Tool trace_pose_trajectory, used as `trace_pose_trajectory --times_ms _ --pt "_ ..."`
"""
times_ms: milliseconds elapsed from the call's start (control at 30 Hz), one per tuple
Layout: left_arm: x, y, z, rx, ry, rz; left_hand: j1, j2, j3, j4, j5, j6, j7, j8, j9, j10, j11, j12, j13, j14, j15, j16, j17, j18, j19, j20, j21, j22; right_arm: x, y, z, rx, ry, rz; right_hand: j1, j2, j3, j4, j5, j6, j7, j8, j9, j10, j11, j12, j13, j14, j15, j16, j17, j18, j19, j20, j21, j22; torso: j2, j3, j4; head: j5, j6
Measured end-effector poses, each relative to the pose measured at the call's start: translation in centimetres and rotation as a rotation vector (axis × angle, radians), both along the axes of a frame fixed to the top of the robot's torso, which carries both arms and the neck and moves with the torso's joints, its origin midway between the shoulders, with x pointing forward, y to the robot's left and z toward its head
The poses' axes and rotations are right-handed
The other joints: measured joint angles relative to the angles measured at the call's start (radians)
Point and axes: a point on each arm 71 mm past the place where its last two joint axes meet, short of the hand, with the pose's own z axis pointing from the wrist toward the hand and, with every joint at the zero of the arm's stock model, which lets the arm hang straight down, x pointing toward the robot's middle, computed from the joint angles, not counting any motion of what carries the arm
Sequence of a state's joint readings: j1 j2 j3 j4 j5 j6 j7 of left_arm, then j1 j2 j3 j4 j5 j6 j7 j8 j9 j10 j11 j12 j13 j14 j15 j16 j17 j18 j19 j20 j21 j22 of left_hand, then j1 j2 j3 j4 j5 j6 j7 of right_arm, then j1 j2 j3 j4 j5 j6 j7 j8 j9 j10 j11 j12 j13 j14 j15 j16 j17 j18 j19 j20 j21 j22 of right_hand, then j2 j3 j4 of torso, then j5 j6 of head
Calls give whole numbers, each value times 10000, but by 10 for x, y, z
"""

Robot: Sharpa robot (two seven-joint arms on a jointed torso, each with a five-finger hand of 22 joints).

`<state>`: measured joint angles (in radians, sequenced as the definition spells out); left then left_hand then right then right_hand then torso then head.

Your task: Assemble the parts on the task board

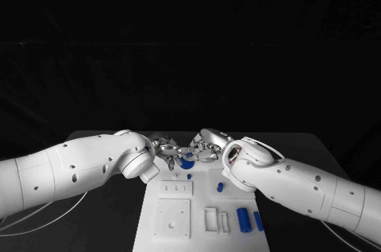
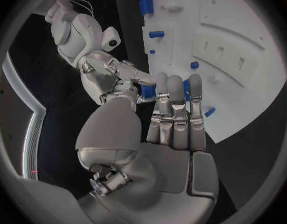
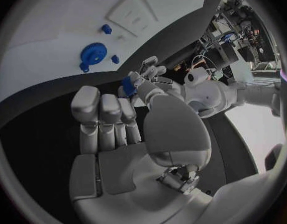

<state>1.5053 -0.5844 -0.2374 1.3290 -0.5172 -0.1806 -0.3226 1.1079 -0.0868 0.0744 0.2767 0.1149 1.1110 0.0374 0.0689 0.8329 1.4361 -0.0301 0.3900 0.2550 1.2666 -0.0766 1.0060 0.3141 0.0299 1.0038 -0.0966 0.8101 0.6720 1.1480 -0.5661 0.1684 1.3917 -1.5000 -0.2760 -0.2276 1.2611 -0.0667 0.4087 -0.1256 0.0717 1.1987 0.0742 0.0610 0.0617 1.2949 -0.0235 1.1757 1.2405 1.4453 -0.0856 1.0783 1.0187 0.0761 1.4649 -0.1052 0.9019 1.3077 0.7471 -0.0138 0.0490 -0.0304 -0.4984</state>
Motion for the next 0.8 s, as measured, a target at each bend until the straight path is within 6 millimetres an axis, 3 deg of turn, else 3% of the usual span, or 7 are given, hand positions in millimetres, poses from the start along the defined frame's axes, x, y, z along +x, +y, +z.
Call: trace_pose_trajectory --times_ms 367,500,667,800 --pt "0 0 -1 195 9 44 102 162 -140 -140 0 -35 36 0 -143 -35 35 -39 -39 -26 26 0 -42 0 0 0 -77 30 -2 3 -1 -58 69 107 -21 -21 -1 -1 2 2 2 -1 32 -13 -13 0 -1 0 1 0 0 0 0 0 0 -1 0 -12 1 -2 -16" --pt "0 0 -1 230 21 50 172 482 -322 -342 13 -35 36 0 -213 -35 34 -39 -45 -26 26 0 -48 0 0 0 -132 66 -2 3 -1 -87 99 130 -8 -11 -2 -1 2 3 3 -3 31 -13 -13 0 -1 -1 1 0 -1 0 0 0 0 -1 0 -13 1 -2 -22" --pt "0 0 -1 254 23 70 396 1028 -660 -919 163 -36 35 0 -393 -35 34 -39 -54 -26 26 0 -48 1 0 0 -146 122 -2 4 -2 -124 135 145 17 -7 -3 -2 0 4 3 -6 27 -12 -12 0 -2 -1 2 0 -1 0 0 0 0 -2 -1 -13 2 2 -23" --pt "0 0 -1 258 23 68 729 1362 -766 -1324 255 -36 36 186 -1272 -35 35 -97 -80 -25 25 0 -48 2 1 0 -187 174 -3 4 -3 -156 170 156 30 6 -3 -2 -1 4 4 -19 20 -12 -12 0 -2 -1 1 0 -1 1 0 0 0 -2 -2 -13 6 3 -22"
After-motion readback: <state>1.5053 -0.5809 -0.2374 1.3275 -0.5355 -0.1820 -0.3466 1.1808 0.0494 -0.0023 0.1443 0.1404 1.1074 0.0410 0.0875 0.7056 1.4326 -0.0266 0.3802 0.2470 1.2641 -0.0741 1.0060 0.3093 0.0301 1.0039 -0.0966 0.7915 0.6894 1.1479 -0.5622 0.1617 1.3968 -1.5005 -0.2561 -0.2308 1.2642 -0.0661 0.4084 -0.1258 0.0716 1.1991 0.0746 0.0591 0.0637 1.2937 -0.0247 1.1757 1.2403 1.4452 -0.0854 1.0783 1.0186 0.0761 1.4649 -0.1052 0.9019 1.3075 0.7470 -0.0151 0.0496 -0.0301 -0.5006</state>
